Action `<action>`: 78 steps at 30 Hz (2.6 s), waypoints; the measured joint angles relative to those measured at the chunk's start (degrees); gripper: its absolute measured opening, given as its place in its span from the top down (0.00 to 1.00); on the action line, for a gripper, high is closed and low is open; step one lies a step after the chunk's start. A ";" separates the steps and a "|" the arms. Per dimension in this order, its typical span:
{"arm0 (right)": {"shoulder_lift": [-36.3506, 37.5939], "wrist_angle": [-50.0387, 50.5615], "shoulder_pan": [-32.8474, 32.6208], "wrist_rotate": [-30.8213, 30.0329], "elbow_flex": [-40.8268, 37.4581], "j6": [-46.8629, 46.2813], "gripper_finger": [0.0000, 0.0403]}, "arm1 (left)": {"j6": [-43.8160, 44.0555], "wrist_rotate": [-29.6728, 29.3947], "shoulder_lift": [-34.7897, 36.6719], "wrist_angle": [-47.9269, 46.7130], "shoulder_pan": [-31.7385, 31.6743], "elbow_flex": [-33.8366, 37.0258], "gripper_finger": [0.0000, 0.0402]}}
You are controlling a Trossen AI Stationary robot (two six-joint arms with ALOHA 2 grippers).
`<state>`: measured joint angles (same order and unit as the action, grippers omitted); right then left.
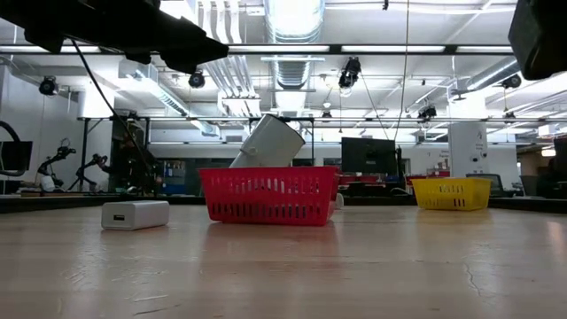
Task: Pick & Place Office items
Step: Put the green charger adapter into the yellow basket
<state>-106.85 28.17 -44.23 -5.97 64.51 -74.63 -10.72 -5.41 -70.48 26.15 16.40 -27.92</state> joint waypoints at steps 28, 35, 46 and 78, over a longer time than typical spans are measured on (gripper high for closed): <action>0.07 -3.72 0.01 -0.20 -1.09 3.91 0.69 | 0.00 0.00 0.00 0.00 0.00 0.00 0.40; 0.07 -3.73 0.00 -0.26 -1.11 6.04 0.69 | 0.00 0.00 0.00 0.00 -0.02 0.00 0.40; 0.01 -3.84 0.00 -4.45 -1.11 8.92 0.69 | 0.02 -0.02 0.00 0.00 -0.04 0.00 0.40; 0.00 -32.62 1.78 -30.28 -5.88 42.27 0.69 | -0.22 -0.04 0.00 0.57 0.00 0.00 0.40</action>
<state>-106.85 -4.45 -42.45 -36.25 58.62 -32.36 -10.94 -5.45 -70.48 26.72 16.40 -27.92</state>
